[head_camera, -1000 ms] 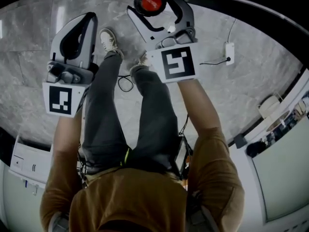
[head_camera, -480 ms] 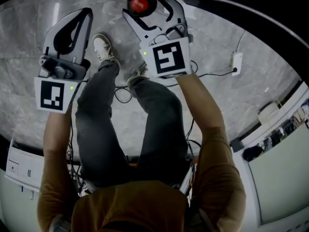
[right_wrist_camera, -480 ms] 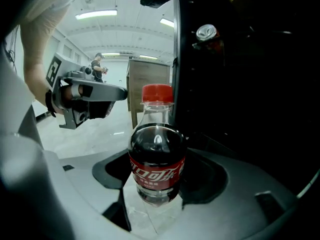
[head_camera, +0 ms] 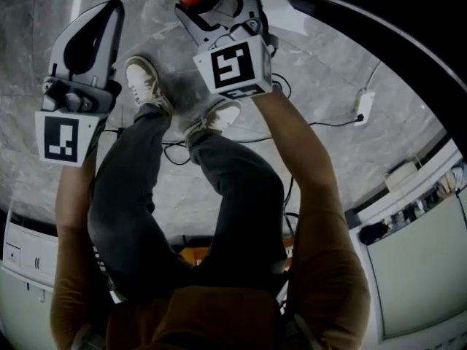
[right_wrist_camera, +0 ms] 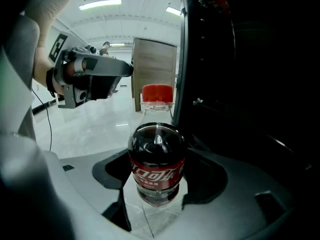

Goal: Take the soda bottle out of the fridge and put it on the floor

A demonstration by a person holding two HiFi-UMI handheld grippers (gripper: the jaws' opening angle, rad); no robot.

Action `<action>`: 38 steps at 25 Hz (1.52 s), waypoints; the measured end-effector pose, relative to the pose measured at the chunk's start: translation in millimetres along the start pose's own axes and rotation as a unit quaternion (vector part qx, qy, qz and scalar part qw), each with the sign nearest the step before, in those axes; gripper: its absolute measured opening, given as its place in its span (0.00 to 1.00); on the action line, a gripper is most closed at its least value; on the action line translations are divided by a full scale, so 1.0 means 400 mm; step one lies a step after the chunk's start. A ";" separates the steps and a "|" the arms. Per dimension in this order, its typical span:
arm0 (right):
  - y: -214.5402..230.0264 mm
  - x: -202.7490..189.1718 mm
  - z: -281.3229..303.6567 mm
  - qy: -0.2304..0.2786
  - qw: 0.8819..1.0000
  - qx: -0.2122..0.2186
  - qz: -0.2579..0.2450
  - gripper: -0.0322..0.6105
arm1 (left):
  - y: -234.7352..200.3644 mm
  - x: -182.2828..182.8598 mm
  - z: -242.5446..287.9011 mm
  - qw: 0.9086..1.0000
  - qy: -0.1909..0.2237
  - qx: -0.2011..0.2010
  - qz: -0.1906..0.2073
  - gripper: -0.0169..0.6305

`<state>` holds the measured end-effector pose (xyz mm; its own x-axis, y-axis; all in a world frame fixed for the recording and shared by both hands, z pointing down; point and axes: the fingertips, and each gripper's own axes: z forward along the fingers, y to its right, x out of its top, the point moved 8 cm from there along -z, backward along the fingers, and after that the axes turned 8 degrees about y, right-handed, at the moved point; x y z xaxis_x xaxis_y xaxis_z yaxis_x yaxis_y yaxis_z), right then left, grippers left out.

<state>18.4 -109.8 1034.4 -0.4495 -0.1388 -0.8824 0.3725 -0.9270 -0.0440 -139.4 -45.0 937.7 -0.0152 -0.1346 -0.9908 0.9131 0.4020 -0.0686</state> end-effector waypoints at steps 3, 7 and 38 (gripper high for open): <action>0.016 -0.069 0.047 -0.003 1.000 -0.002 0.001 0.51 | -0.019 -0.058 0.029 1.000 -0.006 -0.007 0.028 0.03; 0.022 -0.138 0.106 -0.013 1.000 0.001 0.005 0.51 | -0.031 -0.126 0.062 1.000 -0.008 -0.008 0.021 0.03; 0.020 -0.366 0.202 -0.078 0.996 -0.020 0.026 0.52 | -0.028 -0.213 0.102 0.999 -0.034 -0.022 -0.015 0.03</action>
<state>21.9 -125.1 1201.1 -0.5479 -0.2421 -0.8008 0.4289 -0.9031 -0.0204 -131.6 -75.1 1027.6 -0.0140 -0.2085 -0.9779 0.8942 0.4351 -0.1055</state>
